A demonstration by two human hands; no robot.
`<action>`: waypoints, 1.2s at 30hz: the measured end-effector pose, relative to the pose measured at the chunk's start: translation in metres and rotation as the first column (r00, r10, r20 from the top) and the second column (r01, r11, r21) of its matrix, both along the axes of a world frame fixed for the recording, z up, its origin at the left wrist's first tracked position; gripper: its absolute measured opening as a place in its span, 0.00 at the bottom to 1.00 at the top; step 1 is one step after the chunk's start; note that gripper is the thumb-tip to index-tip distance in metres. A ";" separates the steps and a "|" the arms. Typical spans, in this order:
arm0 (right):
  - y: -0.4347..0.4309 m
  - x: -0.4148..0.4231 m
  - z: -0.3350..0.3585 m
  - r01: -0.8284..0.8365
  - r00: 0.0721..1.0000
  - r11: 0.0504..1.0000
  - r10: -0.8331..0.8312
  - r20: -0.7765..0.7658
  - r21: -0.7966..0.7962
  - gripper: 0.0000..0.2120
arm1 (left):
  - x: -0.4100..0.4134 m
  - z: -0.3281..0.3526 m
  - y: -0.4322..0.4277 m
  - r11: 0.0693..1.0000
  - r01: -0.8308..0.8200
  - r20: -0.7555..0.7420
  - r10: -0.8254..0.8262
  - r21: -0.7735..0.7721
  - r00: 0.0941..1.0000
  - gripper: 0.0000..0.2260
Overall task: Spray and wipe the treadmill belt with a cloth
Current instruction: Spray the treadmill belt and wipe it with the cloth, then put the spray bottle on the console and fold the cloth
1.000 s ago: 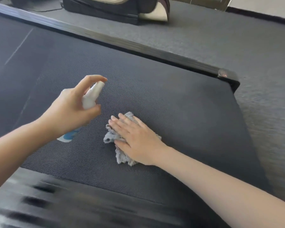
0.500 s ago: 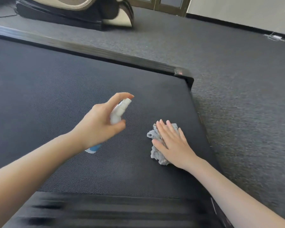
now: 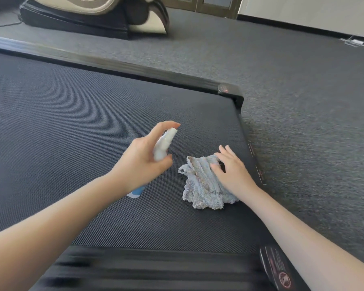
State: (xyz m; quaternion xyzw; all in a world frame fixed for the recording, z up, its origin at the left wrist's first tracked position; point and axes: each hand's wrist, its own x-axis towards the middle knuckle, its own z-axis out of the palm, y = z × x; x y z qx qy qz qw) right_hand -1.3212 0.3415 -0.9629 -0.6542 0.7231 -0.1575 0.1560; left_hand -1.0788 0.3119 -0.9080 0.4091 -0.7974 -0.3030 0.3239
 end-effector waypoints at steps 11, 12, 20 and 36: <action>0.016 0.009 0.051 0.206 0.838 0.972 -0.115 0.533 -0.114 0.11 | -0.006 0.003 -0.005 0.990 -0.130 -0.074 0.134 0.051 0.988 0.24; 0.016 0.012 0.060 0.207 0.799 0.973 -0.107 0.592 -0.104 0.11 | -0.006 0.004 -0.006 0.987 -0.150 -0.081 0.155 0.063 0.985 0.21; -0.014 0.018 0.138 0.204 0.652 0.959 0.015 0.758 -0.195 0.09 | -0.012 0.031 -0.029 0.950 -0.290 -0.205 0.308 0.115 0.929 0.07; -0.094 0.002 0.283 0.239 0.524 0.935 0.102 0.846 -0.261 0.11 | -0.022 0.201 -0.112 0.965 -0.255 -0.390 0.261 0.069 0.883 0.05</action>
